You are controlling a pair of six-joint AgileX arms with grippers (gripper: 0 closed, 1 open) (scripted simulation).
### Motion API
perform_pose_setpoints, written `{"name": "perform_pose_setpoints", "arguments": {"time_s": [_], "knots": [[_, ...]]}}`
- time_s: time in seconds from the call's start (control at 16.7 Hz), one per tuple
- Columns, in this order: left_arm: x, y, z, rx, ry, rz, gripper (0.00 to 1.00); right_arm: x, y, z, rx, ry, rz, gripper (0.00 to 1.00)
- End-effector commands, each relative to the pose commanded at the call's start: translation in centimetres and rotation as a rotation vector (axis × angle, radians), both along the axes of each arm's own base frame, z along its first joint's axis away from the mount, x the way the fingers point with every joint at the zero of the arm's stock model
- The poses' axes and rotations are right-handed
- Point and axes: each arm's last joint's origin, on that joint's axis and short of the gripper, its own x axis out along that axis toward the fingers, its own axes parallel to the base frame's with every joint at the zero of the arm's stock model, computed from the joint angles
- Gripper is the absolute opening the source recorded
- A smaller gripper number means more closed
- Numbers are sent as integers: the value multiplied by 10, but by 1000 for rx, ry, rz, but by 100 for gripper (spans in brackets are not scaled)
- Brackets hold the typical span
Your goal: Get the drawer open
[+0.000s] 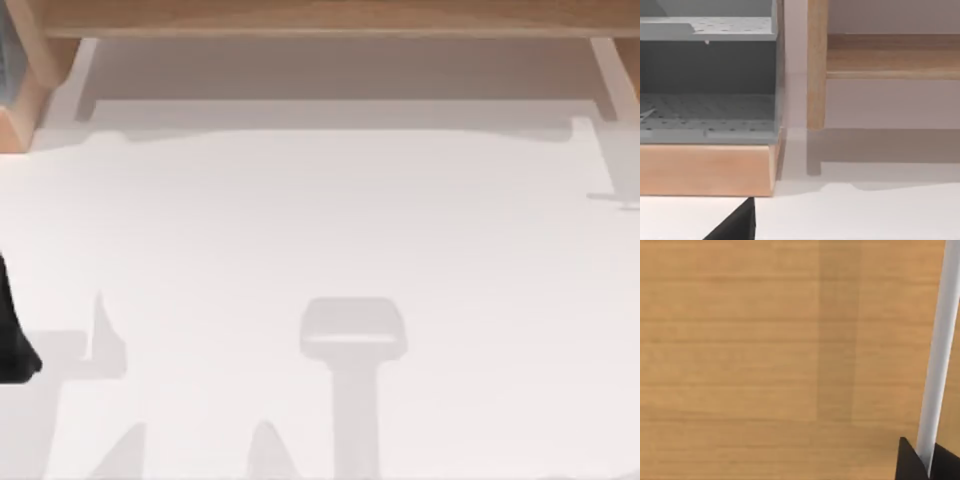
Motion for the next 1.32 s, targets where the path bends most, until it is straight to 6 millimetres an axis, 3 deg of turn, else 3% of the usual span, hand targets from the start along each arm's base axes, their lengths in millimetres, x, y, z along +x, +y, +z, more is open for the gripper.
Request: {"name": "perform_pose_setpoints", "arguments": {"time_s": [0.12, 0.42, 0.9, 1.14, 1.32], "knots": [[0, 0, 0, 0, 0, 0, 100, -9, 0, 0, 2, 0, -5, 0], [0, 0, 0, 0, 0, 0, 100, -8, 2, 0, 2, 0, 1, 0], [0, 0, 0, 0, 0, 0, 100, -68, 2, -1, 3, 2, 0, 0], [0, 0, 0, 0, 0, 0, 100, -70, 2, 0, 3, 1, 0, 0], [0, 0, 0, 0, 0, 0, 100, -70, 2, 0, 3, 1, 0, 23]]}}
